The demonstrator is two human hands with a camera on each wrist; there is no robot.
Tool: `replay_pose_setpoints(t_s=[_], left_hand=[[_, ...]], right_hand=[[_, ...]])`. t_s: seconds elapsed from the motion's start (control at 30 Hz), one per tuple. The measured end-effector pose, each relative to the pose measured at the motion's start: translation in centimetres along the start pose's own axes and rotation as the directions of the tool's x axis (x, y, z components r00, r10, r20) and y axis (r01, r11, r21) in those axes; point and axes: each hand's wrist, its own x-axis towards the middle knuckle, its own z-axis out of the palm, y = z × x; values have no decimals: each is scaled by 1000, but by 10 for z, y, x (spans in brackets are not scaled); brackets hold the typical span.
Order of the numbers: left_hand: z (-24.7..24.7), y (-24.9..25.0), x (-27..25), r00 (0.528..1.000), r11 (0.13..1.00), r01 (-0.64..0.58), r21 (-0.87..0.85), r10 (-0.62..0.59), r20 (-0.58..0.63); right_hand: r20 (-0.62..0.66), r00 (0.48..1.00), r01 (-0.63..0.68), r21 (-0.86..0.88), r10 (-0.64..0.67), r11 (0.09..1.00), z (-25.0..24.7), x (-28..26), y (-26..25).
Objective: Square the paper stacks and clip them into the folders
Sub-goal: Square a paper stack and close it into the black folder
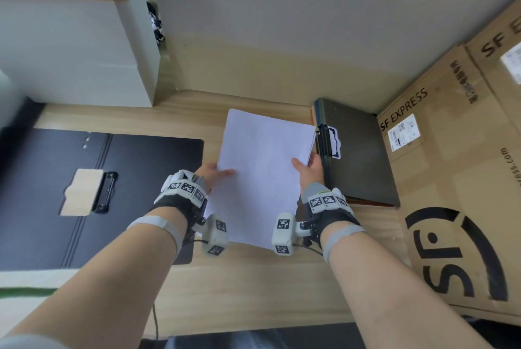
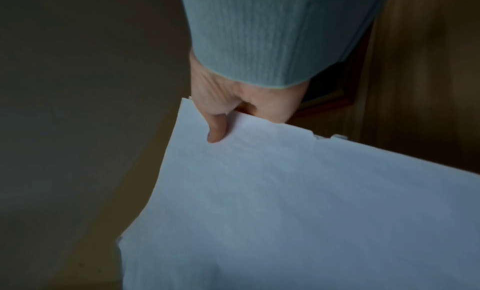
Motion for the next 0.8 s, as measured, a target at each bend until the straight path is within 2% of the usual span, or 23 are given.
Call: replay_pose_setpoints(t_s=[0.07, 0.13, 0.2, 0.27, 0.37, 0.47, 0.57, 0.7, 0.8], left_hand=[[-9, -7, 8, 1000, 999, -7, -47, 6, -26], [-16, -1, -5, 999, 994, -22, -107, 19, -30], [-26, 1, -15, 999, 976, -44, -215, 43, -10], [-34, 0, -19, 998, 959, -56, -277, 61, 10], [-44, -4, -26, 995, 946, -67, -318, 86, 47], [-58, -16, -27, 992, 947, -118, -300, 127, 11], [-69, -29, -21, 987, 949, -159, -273, 150, -54], [-89, -45, -18, 981, 968, -178, -179, 159, -112], [-103, -46, -31, 976, 986, -163, -43, 155, -152]], right_hand=[[50, 999, -16, 68, 13, 998, 6, -5, -3], [106, 992, -81, 72, 73, 994, 10, -10, -1], [140, 978, -151, -28, 154, 988, 19, -17, 5], [152, 972, -157, -155, 181, 975, 29, -23, 12], [153, 983, -65, -244, 105, 968, 41, -35, 8], [125, 990, -38, -233, 69, 972, 53, -40, 6], [158, 985, -36, -192, 67, 981, 68, -42, 11], [213, 969, -61, -276, 123, 959, 91, -53, 18], [182, 972, -71, -371, 148, 926, 103, -58, 23]])
